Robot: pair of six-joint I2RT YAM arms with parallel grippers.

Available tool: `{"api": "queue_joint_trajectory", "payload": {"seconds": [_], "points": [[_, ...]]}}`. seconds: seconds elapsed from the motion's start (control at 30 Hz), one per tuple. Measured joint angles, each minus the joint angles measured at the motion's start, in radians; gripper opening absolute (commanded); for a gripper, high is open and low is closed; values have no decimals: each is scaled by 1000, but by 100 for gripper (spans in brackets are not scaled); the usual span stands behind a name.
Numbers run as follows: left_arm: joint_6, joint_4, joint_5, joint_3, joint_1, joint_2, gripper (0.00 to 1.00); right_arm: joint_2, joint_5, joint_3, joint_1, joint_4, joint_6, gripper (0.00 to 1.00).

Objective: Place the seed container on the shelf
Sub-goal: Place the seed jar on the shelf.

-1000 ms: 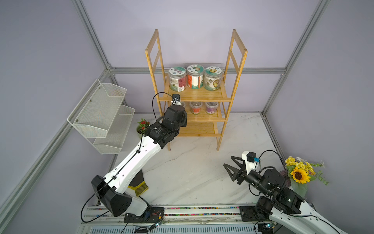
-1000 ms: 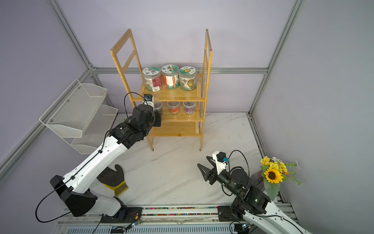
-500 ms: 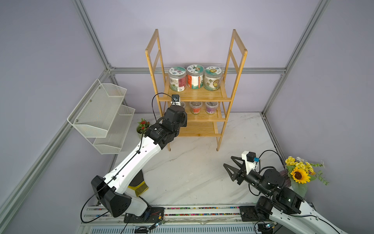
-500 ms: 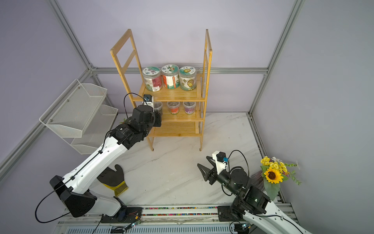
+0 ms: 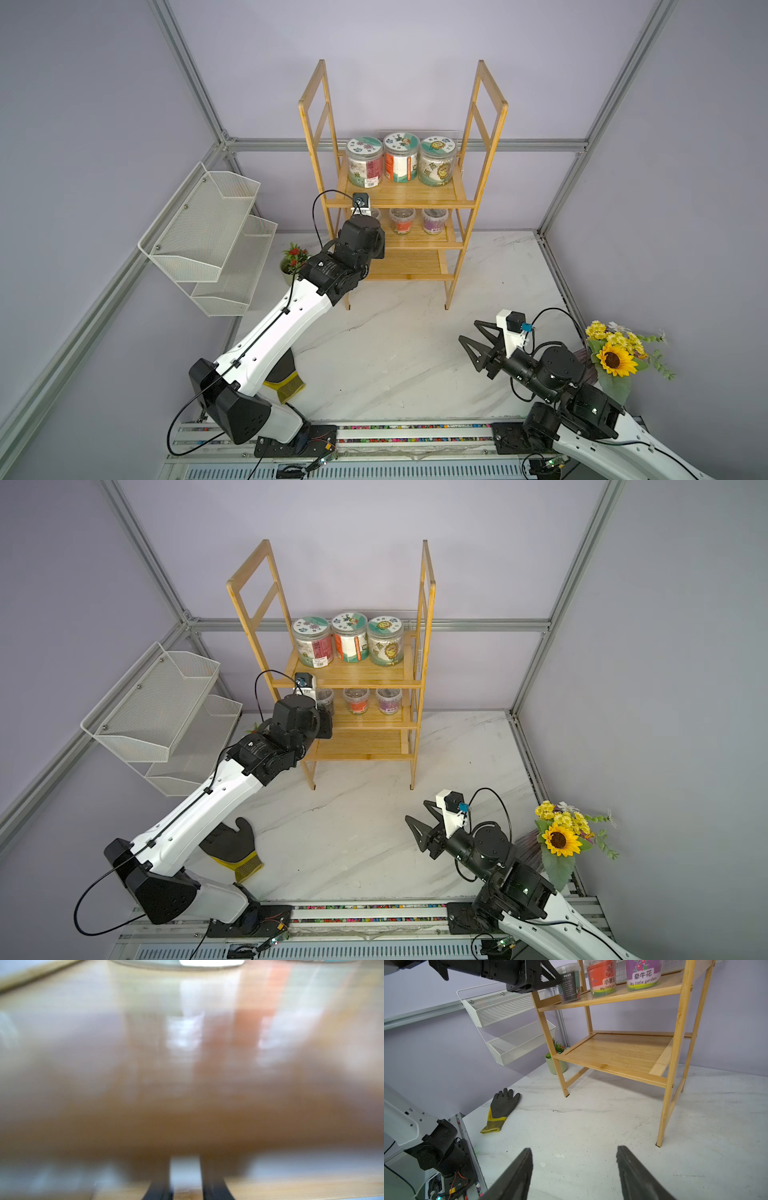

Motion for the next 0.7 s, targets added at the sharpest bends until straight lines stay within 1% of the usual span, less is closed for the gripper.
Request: {"api": "queue_joint_trajectory", "payload": {"seconds": [0.1,0.2,0.3,0.4,0.53,0.7], "points": [[-6,-1,5,0,0,-1,30,0,0,0,0,0,0,68],[-13,-6,10,0,0,-3,38,3,0,0,0,1,0,68],[-14,-13,16,-1,0,-7,40,10,0,0,0,1,0,68],[-14,-23,19,-5,0,-13,38,14,0,0,0,4,0,68],[-19,-37,22,-6,-1,-18,32,17,0,0,0,5,0,68],[-22,-42,23,-8,-2,-19,25,17,0,0,0,7,0,68]]}}
